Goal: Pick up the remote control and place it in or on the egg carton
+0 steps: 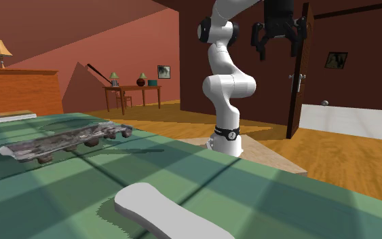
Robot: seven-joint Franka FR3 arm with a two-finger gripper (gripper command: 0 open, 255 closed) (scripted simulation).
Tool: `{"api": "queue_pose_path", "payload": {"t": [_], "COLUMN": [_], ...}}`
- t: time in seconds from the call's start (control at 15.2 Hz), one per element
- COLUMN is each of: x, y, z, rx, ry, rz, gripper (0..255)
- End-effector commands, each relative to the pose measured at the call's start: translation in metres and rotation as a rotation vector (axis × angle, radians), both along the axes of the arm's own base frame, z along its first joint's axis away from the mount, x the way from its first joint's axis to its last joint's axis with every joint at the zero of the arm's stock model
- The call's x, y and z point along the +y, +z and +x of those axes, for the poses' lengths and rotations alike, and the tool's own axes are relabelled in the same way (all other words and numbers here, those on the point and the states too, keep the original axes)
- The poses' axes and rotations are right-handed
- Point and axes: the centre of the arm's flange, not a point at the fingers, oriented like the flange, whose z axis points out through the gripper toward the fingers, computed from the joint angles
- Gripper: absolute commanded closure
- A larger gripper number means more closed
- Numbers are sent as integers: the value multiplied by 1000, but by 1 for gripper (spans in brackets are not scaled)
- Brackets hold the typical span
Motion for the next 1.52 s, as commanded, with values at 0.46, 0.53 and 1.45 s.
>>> {"api": "queue_pose_path", "payload": {"t": [0.46,0.53,1.45], "x": [-74,-84,-218], "y": [-44,-50,-130], "z": [25,29,116], "rx": [-7,-8,-22], "ry": [155,177,487], "rz": [-25,-28,-77], "gripper": [0,0,0]}}
